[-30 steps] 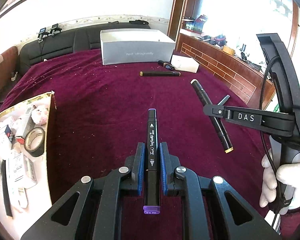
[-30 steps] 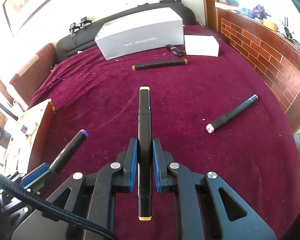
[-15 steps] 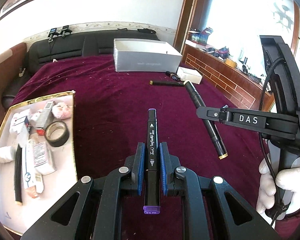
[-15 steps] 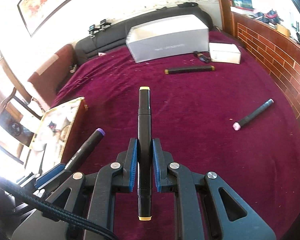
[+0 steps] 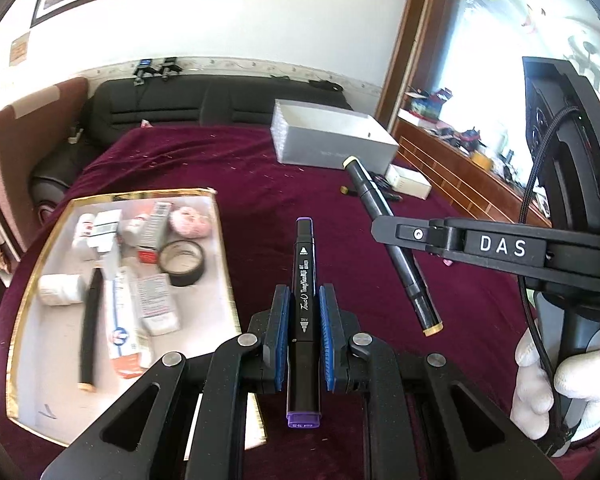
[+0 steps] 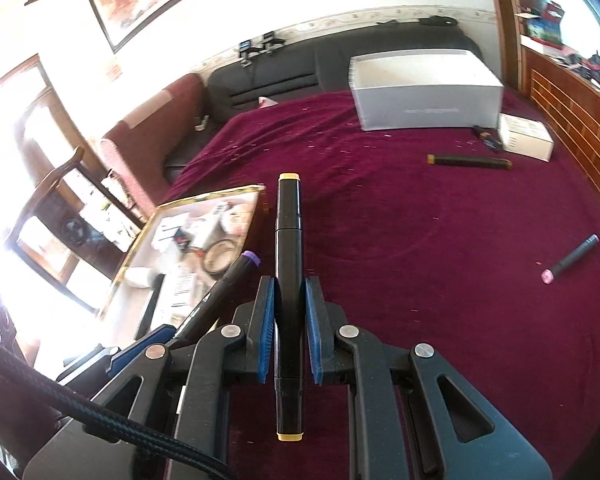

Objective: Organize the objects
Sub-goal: 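Carry both held markers toward the tray with both tools, then lower both markers into the tray and open both tools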

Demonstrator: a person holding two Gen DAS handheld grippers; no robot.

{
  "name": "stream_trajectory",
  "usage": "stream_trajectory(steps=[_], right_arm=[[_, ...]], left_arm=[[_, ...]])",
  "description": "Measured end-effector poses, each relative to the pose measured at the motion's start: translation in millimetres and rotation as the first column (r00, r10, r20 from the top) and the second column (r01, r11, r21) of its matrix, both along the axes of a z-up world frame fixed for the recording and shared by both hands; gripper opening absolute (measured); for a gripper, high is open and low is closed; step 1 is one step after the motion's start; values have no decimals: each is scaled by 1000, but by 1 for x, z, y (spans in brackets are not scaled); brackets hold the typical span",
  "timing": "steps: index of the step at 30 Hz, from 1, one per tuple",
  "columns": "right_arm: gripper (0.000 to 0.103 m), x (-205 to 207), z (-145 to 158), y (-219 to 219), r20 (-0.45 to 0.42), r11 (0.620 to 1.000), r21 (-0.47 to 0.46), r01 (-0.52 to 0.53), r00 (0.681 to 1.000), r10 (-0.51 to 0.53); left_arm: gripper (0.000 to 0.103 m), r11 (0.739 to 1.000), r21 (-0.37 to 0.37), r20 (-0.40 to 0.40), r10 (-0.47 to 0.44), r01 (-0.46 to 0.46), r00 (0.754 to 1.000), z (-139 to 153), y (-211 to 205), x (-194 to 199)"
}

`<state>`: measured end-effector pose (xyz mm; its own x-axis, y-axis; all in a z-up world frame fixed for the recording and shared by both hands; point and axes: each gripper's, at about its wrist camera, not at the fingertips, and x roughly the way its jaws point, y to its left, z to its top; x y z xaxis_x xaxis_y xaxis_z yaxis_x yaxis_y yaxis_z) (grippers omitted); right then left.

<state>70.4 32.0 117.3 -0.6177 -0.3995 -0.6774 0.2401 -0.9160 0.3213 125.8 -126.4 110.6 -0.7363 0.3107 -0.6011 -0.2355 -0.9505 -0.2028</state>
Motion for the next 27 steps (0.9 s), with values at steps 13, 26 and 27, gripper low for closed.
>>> stream_trajectory(steps=[13, 26, 27], right_arm=[[13, -11, 1, -76, 23, 989, -5, -150, 988, 150], [13, -30, -64, -130, 206, 977, -39, -212, 955, 215], [13, -30, -69, -132, 215, 976, -33, -215, 952, 217]], left_arm=[[12, 972, 24, -3, 232, -232, 973, -5, -112, 0], [12, 926, -11, 110, 377, -378, 920, -60, -180, -22], [12, 924, -18, 118, 381, -381, 917, -63, -181, -23]])
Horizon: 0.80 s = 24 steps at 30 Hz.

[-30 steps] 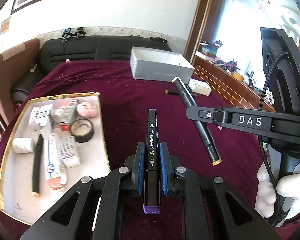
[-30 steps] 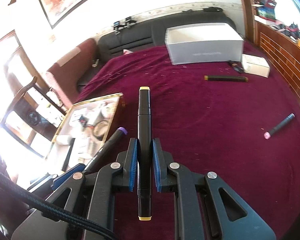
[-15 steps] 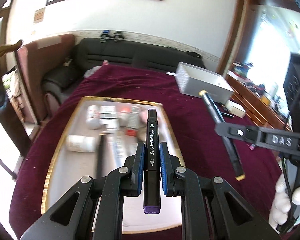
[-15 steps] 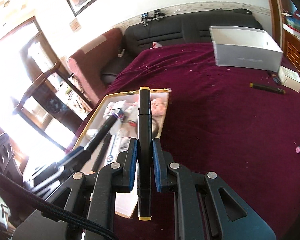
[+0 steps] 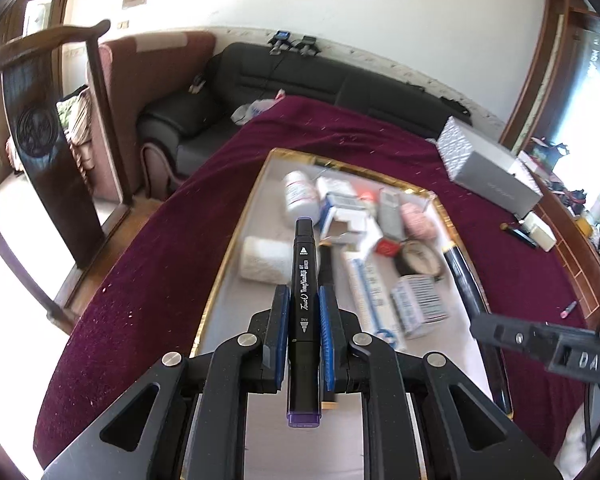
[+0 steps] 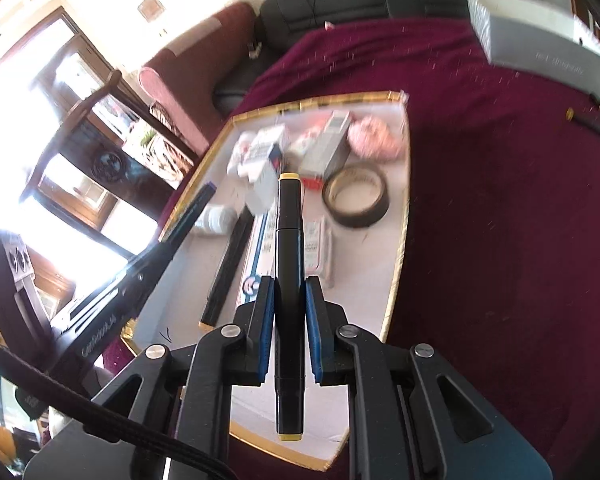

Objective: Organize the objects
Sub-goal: 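Lower both markers into the tray and open both tools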

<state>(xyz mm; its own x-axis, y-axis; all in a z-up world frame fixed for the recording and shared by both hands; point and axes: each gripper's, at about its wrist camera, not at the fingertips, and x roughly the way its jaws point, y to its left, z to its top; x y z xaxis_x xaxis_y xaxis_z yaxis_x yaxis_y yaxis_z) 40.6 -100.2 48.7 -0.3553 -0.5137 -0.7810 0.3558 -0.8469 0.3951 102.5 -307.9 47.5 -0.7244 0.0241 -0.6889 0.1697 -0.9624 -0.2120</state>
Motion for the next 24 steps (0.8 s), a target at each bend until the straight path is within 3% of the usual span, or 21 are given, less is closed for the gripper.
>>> stream_trajectory(steps=[9, 24], right_arm=[[13, 0, -22, -7, 9, 994, 92, 63, 998, -64], [13, 4, -27, -8, -7, 978, 169, 118, 993, -119]], left_arm=[[12, 1000, 0, 60, -10, 10, 998, -22, -1, -3], [12, 995, -14, 99, -92, 94, 991, -19, 25, 8]])
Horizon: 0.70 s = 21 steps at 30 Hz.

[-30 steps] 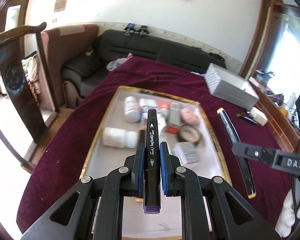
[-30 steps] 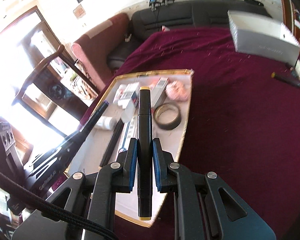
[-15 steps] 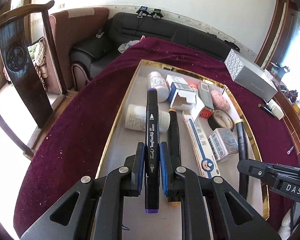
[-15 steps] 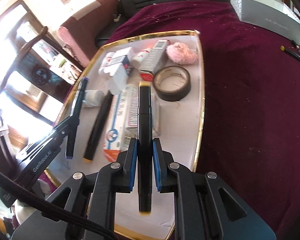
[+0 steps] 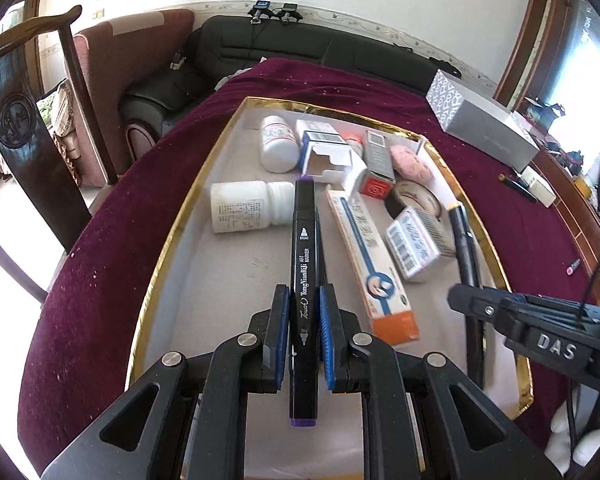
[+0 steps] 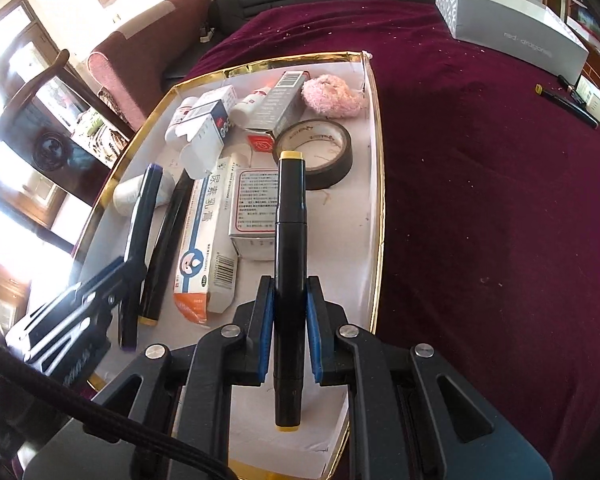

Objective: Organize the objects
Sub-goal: 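Lower both markers into the tray and open both tools, then lift both open tools up and away from the tray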

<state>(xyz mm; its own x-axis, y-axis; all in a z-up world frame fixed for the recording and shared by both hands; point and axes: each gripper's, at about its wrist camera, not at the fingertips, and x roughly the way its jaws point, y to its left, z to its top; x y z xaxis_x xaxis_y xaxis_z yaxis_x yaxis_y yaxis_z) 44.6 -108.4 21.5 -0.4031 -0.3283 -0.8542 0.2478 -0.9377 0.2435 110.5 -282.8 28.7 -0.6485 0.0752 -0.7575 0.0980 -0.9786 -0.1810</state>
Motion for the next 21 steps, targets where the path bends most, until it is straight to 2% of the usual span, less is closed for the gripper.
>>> stream_trajectory(steps=[4, 12, 14, 16, 17, 19, 21], right_arm=[[13, -2, -1, -1, -1, 1000, 6, -2, 1000, 2], [14, -10, -3, -8, -27, 999, 46, -8, 1000, 9], [14, -13, -2, -6, -34, 1000, 25, -7, 999, 8], [19, -12, 2, -3, -50, 1000, 13, 1, 999, 0], [28, -11, 6, -1, -64, 1000, 12, 9, 998, -8], [32, -8, 12, 3, -89, 1000, -12, 7, 996, -8], [41, -3, 21, 4, -131, 1000, -3, 16, 991, -17]], left_arm=[[12, 1000, -12, -6, 7, -7, 1000, 2, 2, 4], [13, 998, 44, -54, 39, -37, 998, 9, -8, 9], [14, 998, 42, -70, 39, -36, 997, 12, -7, 11], [21, 999, 39, -79, 37, -34, 996, 14, -4, 12], [25, 999, 39, -83, 38, -35, 996, 16, -2, 12], [39, 998, 36, -97, 46, -42, 994, 19, 0, 13], [45, 999, 25, -118, 51, -48, 992, 24, 3, 15]])
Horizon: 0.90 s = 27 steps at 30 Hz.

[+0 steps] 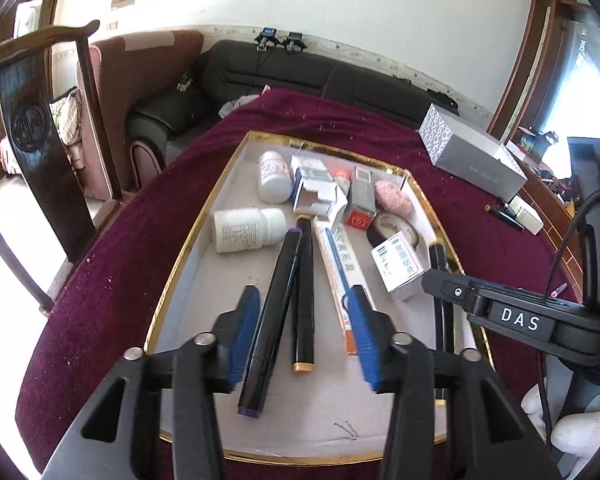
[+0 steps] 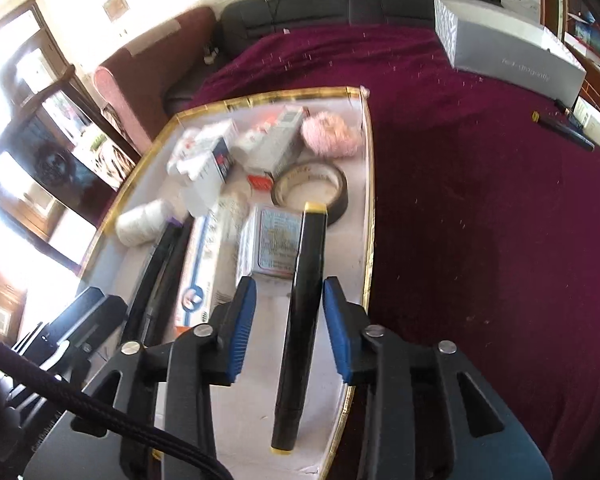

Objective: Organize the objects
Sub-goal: 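Lift both open tools up and away from the tray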

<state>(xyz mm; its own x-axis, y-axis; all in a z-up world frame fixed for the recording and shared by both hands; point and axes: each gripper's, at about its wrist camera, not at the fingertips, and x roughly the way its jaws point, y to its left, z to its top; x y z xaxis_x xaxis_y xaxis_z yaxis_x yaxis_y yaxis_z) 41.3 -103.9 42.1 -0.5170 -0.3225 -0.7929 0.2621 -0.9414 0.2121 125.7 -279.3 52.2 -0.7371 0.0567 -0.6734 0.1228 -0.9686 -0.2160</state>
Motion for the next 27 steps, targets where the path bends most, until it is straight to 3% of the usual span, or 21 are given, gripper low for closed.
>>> stream_trajectory(steps=[2, 4, 11, 13, 20, 23, 27], right_arm=[[50, 5, 8, 1, -43, 1000, 2, -2, 999, 2], [51, 9, 13, 0, -58, 1000, -15, -15, 998, 14], [55, 20, 20, 0, -90, 999, -29, -43, 995, 41], [55, 22, 20, 3, -93, 998, -33, -45, 995, 41], [55, 32, 26, 13, -121, 998, -46, -38, 992, 32], [58, 38, 29, 16, -143, 998, -42, -42, 989, 36], [59, 46, 33, 16, -174, 998, -32, -54, 984, 48]], left_arm=[[50, 1000, -17, -23, 4, -5, 1000, 5, 4, 4], [58, 998, -55, -54, 14, -17, 998, 12, 9, 8], [68, 981, -172, -174, 54, -84, 983, 39, 27, 23], [75, 976, -192, -205, 65, -105, 977, 46, 30, 28], [87, 954, -209, -328, 136, -213, 935, 71, 36, 50], [87, 949, -206, -340, 159, -238, 927, 76, 36, 55], [97, 957, -161, -340, 175, -240, 924, 79, 34, 58]])
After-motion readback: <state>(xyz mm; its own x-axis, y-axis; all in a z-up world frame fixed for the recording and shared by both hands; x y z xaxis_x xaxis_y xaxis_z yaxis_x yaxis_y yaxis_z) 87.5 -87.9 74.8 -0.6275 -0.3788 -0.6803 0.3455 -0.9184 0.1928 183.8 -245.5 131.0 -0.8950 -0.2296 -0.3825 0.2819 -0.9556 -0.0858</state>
